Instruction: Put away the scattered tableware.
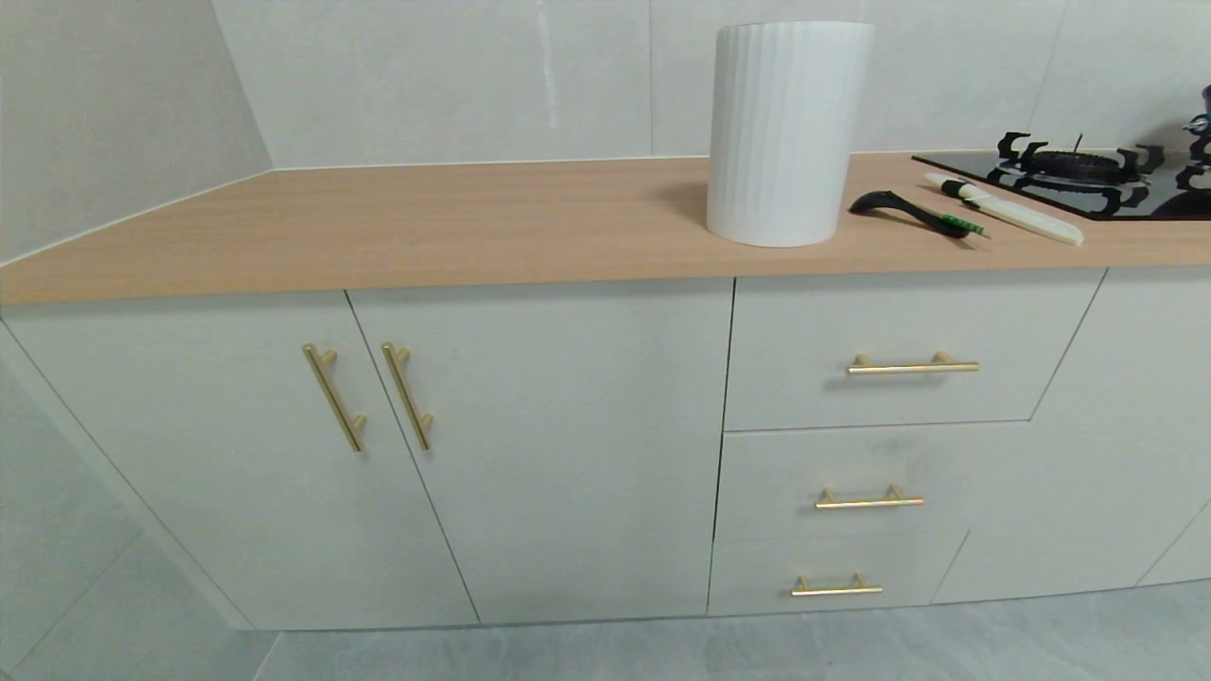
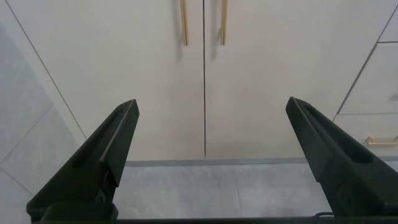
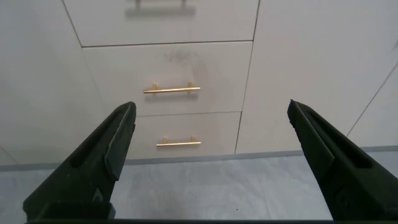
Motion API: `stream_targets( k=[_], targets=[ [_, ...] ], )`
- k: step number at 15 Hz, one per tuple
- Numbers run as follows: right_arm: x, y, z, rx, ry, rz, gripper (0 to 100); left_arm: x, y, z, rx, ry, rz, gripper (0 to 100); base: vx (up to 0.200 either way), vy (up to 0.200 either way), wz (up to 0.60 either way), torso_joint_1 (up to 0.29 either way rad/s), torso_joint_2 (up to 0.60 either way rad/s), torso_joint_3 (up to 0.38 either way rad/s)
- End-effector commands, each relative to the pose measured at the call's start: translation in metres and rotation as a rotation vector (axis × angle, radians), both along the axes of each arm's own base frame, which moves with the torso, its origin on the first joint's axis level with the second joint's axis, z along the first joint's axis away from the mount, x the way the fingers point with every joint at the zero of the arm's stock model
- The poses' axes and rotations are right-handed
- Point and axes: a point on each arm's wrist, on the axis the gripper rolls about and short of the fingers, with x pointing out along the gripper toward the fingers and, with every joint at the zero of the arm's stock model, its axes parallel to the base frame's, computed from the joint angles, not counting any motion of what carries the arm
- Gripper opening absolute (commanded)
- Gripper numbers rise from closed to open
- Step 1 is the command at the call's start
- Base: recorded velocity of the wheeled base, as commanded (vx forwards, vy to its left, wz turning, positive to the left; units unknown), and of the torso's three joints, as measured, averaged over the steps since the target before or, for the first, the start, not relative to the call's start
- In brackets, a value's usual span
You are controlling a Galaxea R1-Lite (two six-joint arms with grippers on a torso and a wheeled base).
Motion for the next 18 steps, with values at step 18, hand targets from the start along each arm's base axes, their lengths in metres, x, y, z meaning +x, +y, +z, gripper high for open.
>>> stream_targets(
  k=[18],
  targets=[
    [0.297, 0.019, 0.032, 0.02, 0.767, 0.128, 100, 0.0, 0.0, 0.0, -0.015, -0.001, 0.003, 100, 0.0, 0.0, 0.0, 0.0, 0.0, 0.0]
  ],
)
